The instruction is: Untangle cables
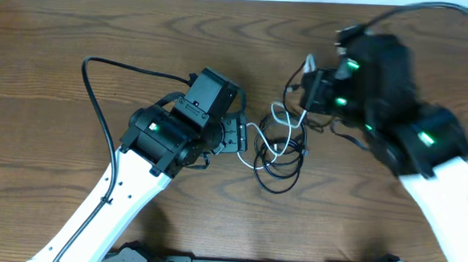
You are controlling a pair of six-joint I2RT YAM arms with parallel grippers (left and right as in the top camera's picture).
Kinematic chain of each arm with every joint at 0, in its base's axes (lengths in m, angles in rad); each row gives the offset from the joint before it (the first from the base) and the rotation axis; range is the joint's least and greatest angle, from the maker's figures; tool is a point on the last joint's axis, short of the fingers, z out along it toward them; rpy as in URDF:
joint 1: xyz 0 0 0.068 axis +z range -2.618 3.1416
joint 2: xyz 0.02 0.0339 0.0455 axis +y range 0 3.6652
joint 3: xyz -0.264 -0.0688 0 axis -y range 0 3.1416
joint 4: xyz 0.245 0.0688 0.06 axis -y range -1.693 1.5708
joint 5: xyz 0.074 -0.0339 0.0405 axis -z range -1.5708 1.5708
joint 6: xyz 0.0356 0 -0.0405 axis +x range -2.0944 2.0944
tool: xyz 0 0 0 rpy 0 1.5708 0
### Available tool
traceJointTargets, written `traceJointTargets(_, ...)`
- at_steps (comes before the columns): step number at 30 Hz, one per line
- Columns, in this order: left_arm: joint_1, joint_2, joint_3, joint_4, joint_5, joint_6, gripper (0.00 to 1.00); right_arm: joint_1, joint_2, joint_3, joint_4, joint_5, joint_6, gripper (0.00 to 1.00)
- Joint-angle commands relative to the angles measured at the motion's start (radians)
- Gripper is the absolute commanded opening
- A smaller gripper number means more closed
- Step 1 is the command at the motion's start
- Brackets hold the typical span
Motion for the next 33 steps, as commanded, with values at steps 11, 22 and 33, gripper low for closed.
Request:
traceJointTargets(11,0.002,0.007,0.002,-0.024,-0.013,0.003,0.74,-0.005,0.112,0.002,-0.208,0.557,0.038,0.87)
traceJointTargets(22,0.002,0.011,0.0,-0.021,-0.013,0.003,0.74,0.002,0.138,-0.003,-0.232,-0.003,-0.183,0.98)
traceJointTargets(33,0.002,0.011,0.0,-0.021,-0.013,0.003,0.75,0.073,0.263,-0.025,-0.233,-0.047,-0.262,0.97)
